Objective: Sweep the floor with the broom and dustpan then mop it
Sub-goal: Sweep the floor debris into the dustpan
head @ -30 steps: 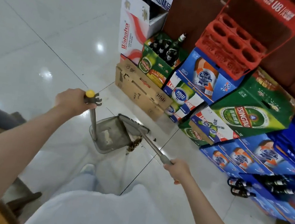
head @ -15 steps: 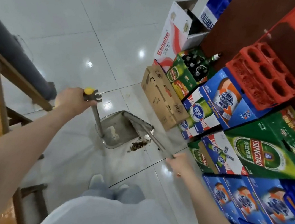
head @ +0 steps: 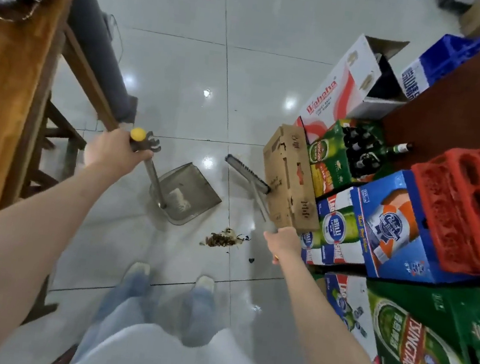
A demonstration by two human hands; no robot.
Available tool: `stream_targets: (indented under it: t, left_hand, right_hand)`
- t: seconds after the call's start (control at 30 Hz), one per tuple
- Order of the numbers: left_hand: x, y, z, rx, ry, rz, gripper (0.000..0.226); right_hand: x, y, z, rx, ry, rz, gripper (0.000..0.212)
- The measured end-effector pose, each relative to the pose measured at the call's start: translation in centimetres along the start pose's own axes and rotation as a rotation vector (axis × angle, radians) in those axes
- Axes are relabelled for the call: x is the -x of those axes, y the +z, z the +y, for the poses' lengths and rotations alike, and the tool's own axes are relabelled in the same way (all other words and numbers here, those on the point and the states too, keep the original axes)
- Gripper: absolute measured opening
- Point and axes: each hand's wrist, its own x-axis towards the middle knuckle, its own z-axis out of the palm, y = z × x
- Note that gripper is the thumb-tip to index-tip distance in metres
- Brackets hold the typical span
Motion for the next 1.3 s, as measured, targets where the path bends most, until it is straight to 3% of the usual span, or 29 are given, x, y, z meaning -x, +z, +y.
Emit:
stream_targets:
  t: [0.17, 0.43, 0.77, 1.3]
  left_hand:
    - [0.2, 1.0, 0.8, 0.025, -0.065, 0.021, 0.043]
    - [-0.4, 2.4, 1.8, 0.024, -0.144, 0.0, 0.045]
    - [-0.3, 3.1, 0.7, 0.048, -0.245, 0.022, 0.052]
    - [2.5, 3.8, -1.8, 0.048, -0.19, 0.034, 0.045]
  right_hand:
    - [-3.3, -2.0, -1.8, 0.089, -0.043, 0.0, 0.044]
    - [-7.6, -1.9, -4.7, 0.141, -0.066, 0.034, 0.029]
    - [-12.0, -0.9, -7.4, 0.177, -0.073, 0.0, 0.031]
    - [-6.7, -0.2, -1.8, 0.246, -0.023, -0.113, 0.042]
